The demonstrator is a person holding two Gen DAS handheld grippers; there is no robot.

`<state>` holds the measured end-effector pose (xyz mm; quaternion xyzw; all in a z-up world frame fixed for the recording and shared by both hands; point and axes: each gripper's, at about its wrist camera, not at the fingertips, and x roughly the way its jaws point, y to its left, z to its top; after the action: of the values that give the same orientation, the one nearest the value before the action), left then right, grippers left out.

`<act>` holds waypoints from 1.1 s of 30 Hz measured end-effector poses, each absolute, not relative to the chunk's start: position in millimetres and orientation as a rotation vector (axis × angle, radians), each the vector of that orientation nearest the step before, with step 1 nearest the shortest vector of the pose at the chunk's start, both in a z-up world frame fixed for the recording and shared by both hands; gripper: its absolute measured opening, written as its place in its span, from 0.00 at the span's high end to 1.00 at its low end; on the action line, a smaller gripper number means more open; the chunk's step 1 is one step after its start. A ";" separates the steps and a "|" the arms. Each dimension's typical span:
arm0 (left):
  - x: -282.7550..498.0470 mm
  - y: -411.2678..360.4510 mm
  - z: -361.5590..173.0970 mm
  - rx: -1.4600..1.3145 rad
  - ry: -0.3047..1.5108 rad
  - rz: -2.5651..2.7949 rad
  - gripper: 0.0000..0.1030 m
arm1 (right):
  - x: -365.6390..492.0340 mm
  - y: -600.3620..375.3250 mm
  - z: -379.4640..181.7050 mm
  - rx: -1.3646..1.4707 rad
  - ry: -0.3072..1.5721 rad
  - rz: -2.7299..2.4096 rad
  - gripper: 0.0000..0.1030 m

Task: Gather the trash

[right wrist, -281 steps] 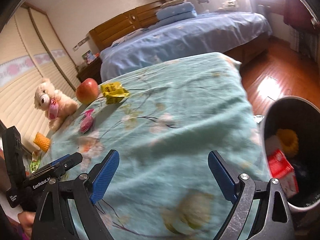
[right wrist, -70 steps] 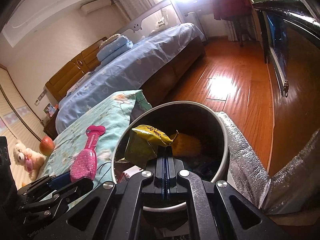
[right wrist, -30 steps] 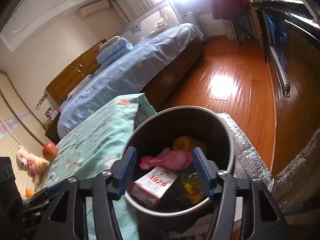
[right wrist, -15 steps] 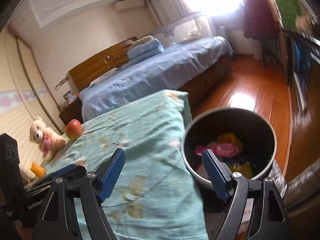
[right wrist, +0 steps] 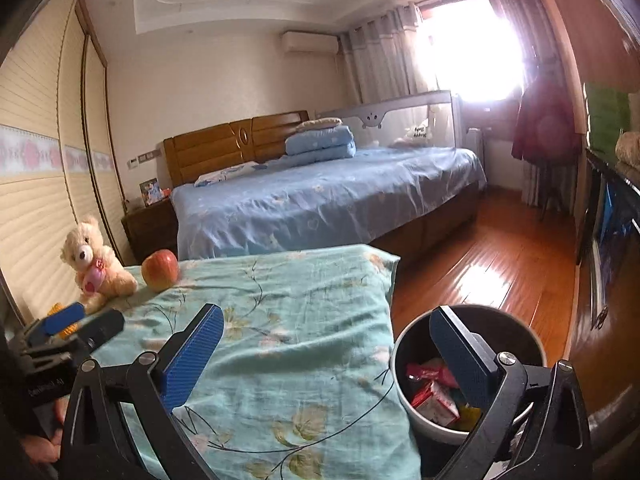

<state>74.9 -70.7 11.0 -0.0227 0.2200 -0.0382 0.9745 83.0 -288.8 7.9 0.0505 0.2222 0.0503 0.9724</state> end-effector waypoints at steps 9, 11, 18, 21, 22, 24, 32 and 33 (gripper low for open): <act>74.4 -73.5 2.7 -0.021 0.450 -0.054 0.00 | 86.5 -284.5 -9.4 0.064 0.483 0.065 0.00; 73.7 -74.3 2.6 -0.015 0.449 -0.048 0.00 | 86.1 -284.7 -8.7 0.056 0.482 0.059 0.00; 75.6 -73.2 2.1 -0.008 0.450 -0.038 0.00 | 85.4 -284.6 -7.5 0.046 0.476 0.047 0.00; 75.9 -72.9 1.6 -0.006 0.452 -0.034 0.00 | 85.5 -284.7 -7.2 0.037 0.480 0.042 0.00; 75.9 -73.3 1.5 -0.006 0.453 -0.033 0.00 | 85.7 -285.4 -7.9 0.038 0.480 0.043 0.00; 76.2 -73.2 1.1 -0.006 0.458 -0.033 0.00 | 85.9 -285.6 -7.8 0.041 0.480 0.045 0.00; 76.5 -73.0 1.0 -0.006 0.462 -0.030 0.00 | 84.6 -283.4 -7.4 0.032 0.478 0.050 0.00; 76.6 -72.8 1.0 -0.005 0.462 -0.030 0.00 | 84.3 -283.4 -7.6 0.033 0.479 0.051 0.00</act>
<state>76.6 -72.8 1.0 -0.0027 0.2289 -0.0150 0.9733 84.3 -283.4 -7.6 0.0162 0.2371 0.0251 0.9710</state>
